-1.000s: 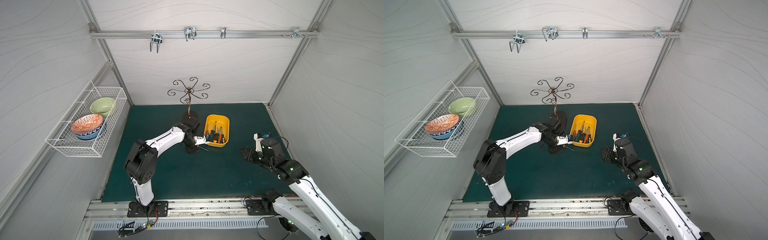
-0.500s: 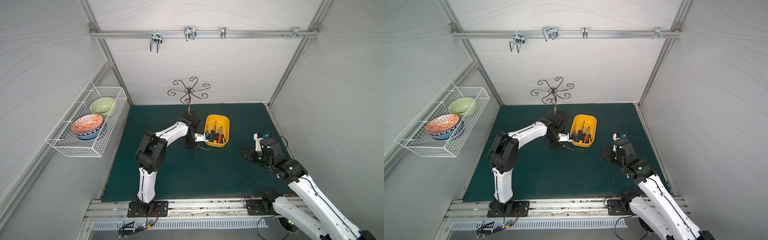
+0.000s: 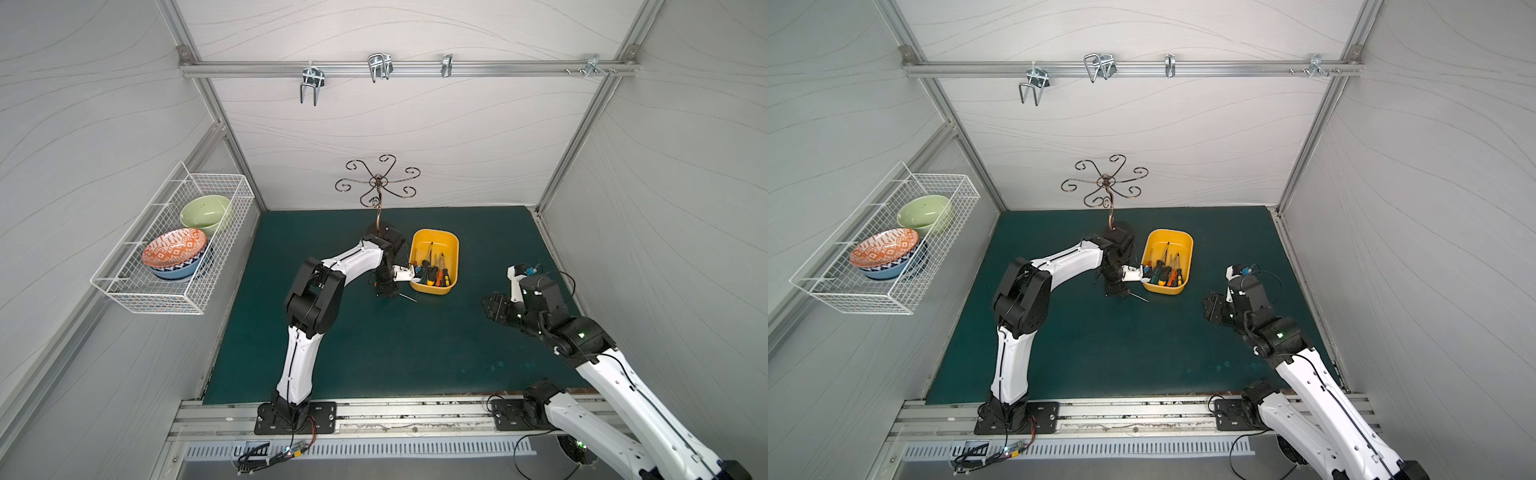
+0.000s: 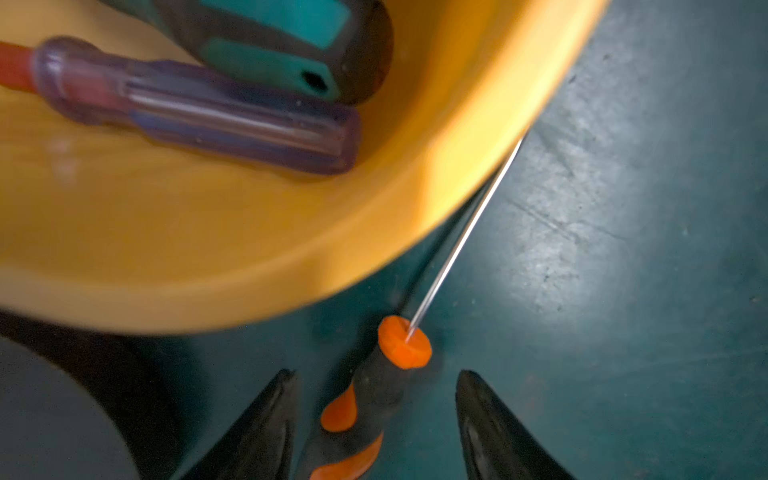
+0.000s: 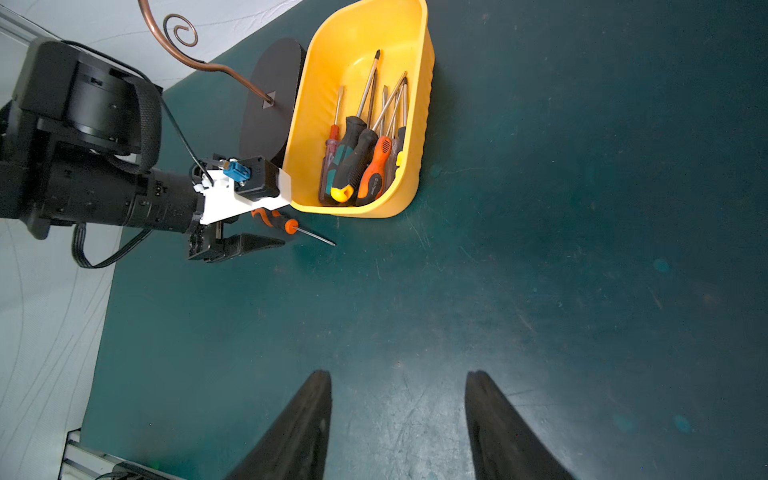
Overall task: Put the screwdriver on the desktop into the storage box
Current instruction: Pick up the screwdriver from the center of the board.
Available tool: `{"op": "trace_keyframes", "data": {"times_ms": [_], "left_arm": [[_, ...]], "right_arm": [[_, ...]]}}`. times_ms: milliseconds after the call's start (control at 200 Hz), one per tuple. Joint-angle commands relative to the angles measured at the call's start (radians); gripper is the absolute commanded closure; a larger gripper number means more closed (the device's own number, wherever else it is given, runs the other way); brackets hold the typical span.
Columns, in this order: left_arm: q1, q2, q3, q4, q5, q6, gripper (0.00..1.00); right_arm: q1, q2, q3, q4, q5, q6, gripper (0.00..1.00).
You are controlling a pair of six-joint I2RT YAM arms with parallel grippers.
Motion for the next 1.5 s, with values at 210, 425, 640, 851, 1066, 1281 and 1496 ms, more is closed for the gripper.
{"op": "trace_keyframes", "data": {"times_ms": [210,425,640,851,1066,1281,1496], "left_arm": [[0.009,0.038,0.015,-0.023,-0.003,0.099,0.44],[0.008,0.056,-0.001,-0.033,-0.028,0.075,0.53],[0.005,0.011,-0.081,0.030,-0.069,0.059,0.66],[-0.001,-0.022,-0.163,0.058,-0.099,0.048,0.74],[-0.022,-0.063,-0.203,0.071,-0.098,-0.016,0.91],[-0.033,-0.175,-0.243,0.052,-0.083,-0.086,1.00],[-0.034,-0.340,-0.291,0.004,0.053,-0.301,1.00]], "right_arm": [[-0.011,-0.012,0.025,-0.027,0.014,-0.015,0.45],[-0.012,-0.015,0.026,-0.022,0.007,-0.014,0.45],[-0.012,-0.026,0.031,-0.025,0.007,-0.016,0.45],[-0.012,-0.040,0.032,-0.028,0.005,-0.012,0.45],[-0.012,-0.064,0.040,-0.046,0.015,-0.017,0.45],[-0.012,-0.075,0.038,-0.045,0.016,-0.014,0.45],[-0.012,-0.084,0.026,-0.041,0.013,-0.006,0.45]]}}
